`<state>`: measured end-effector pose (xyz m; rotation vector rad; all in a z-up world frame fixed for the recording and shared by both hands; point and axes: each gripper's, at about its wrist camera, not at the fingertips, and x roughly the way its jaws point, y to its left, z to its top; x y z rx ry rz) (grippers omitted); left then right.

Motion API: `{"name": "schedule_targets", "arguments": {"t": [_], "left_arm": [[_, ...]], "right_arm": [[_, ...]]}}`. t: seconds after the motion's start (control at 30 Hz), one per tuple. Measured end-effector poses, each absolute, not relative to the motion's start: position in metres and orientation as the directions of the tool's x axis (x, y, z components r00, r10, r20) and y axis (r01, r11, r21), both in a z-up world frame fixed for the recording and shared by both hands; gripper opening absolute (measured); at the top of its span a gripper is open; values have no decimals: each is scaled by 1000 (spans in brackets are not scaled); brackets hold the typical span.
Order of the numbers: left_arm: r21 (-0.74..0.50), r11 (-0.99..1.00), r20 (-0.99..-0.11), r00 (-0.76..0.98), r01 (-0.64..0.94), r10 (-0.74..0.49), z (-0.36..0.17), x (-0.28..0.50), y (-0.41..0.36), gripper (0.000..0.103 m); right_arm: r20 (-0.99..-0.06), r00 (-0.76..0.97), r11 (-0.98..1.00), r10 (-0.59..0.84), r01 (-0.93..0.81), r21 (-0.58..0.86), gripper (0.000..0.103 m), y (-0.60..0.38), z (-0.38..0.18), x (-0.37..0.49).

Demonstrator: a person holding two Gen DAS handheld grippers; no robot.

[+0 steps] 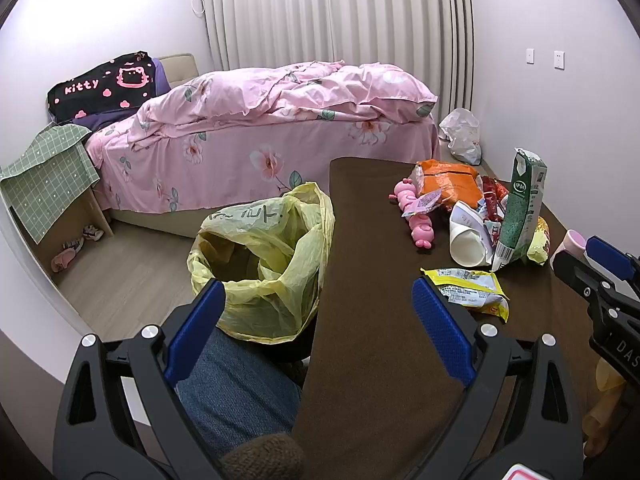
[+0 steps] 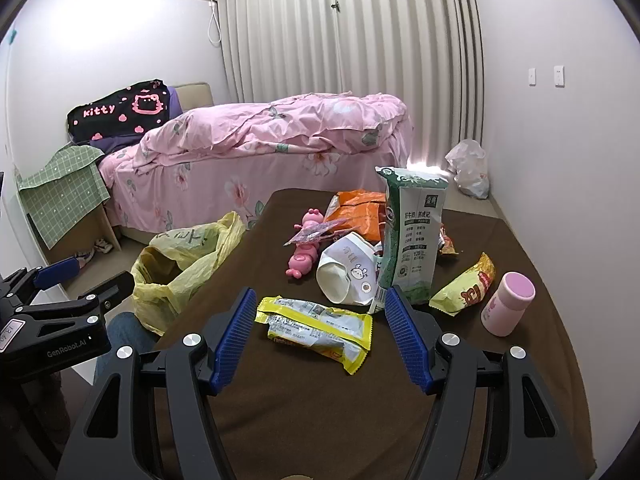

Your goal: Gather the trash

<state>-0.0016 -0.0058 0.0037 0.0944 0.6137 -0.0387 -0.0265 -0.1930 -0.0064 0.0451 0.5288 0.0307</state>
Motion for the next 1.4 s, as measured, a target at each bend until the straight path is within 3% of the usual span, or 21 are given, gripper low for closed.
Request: {"name": "schedule_targets", "arguments": {"t": [1.4], "left_arm": [[76, 995, -569, 822, 64, -10, 4, -2, -3, 90]], "right_arm": [[-500, 865, 998, 44, -19, 54, 63, -193, -7, -28]]}}
